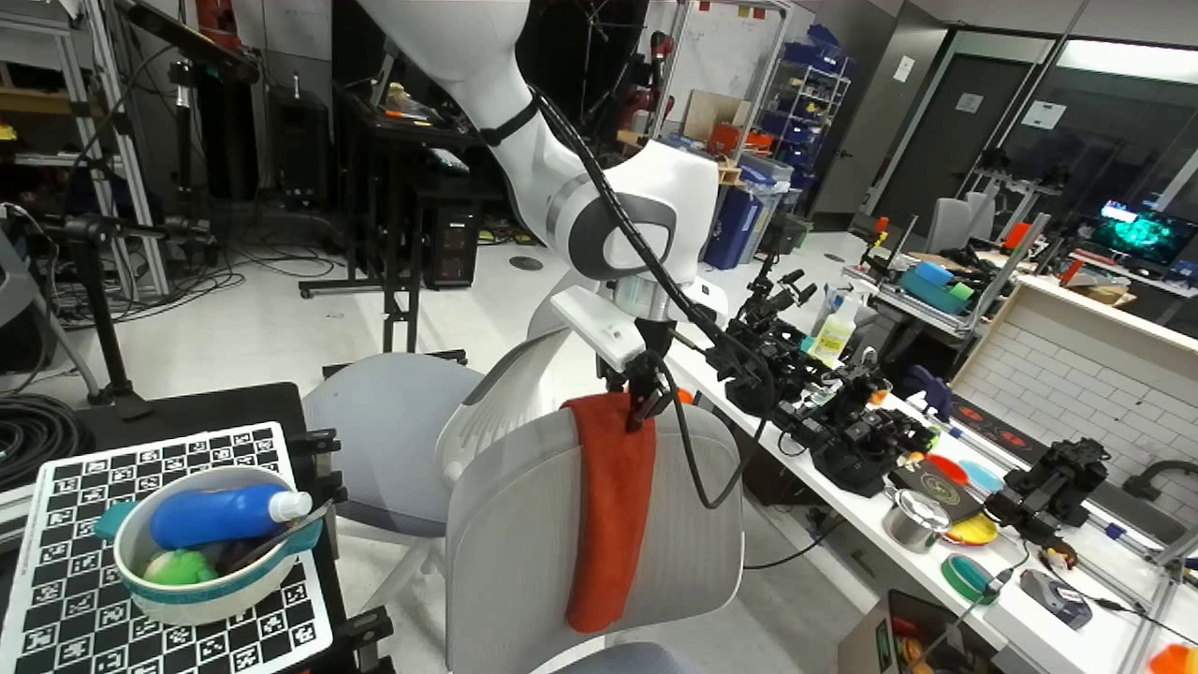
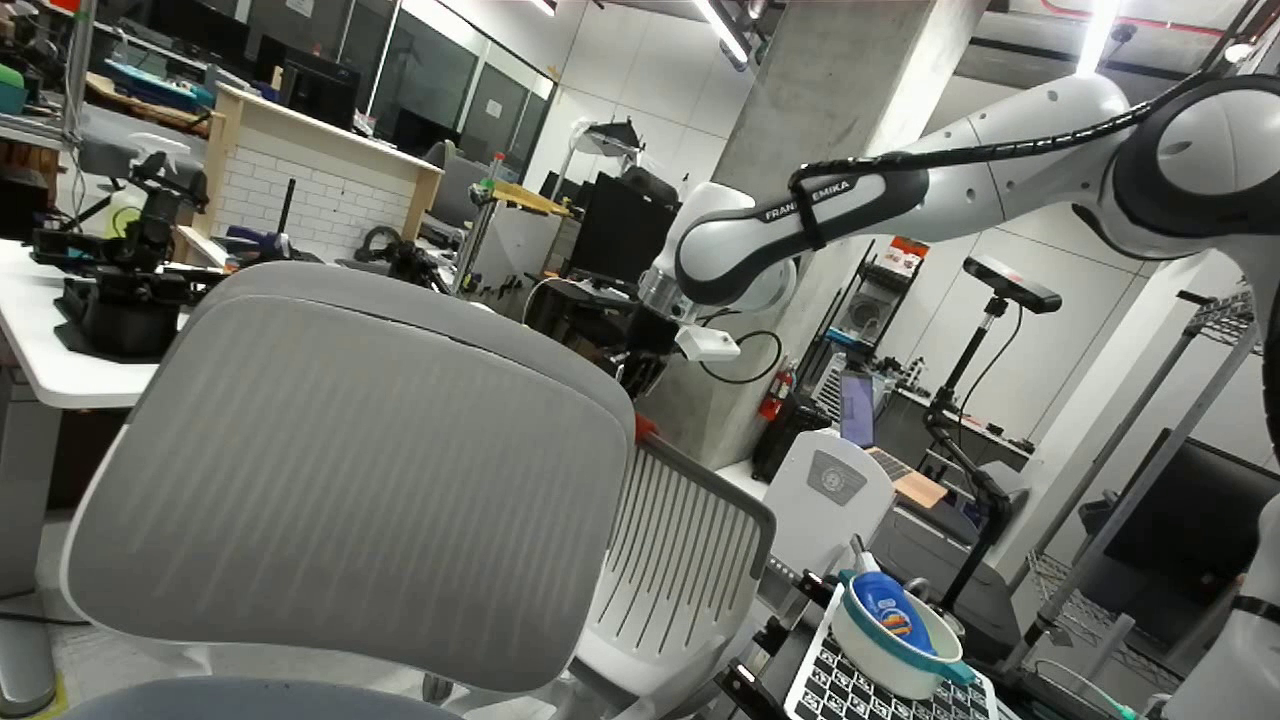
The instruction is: Move the orange towel to the backrest of the chair on the left then move it back to the chair on the right.
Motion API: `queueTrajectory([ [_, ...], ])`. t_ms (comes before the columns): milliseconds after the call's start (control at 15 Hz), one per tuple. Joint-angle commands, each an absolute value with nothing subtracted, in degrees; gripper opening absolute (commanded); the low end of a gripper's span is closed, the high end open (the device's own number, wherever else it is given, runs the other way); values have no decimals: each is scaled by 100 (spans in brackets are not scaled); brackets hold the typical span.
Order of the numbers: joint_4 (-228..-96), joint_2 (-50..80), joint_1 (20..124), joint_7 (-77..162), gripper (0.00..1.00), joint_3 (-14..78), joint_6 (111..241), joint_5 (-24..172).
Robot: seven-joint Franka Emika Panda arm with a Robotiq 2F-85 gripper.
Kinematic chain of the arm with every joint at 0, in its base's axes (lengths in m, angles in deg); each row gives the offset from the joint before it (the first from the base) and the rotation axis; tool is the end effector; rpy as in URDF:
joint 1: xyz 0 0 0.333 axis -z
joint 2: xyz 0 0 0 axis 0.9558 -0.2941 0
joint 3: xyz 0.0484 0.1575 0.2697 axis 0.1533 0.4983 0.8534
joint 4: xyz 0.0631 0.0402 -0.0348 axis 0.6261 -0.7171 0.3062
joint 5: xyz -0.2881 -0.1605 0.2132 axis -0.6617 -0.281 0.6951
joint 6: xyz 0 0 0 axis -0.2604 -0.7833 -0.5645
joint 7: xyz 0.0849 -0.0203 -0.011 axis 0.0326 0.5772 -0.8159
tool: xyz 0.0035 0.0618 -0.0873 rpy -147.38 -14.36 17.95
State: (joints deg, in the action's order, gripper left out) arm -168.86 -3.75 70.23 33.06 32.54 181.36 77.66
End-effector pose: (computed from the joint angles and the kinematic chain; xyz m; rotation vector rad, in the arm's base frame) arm 0.6785 -0.0049 0.2352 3.1059 0.1149 0.1464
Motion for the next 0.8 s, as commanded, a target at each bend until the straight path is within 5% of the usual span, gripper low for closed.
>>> queueTrajectory([
  [0, -17037, 2, 7006, 3398, 16, 3389, 17923, 7515],
  [267, -17343, 539, 6865, 3381, 0, 3437, 17922, 7273],
  [733, -17419, 1255, 6787, 3313, 1, 3623, 17726, 7187],
])
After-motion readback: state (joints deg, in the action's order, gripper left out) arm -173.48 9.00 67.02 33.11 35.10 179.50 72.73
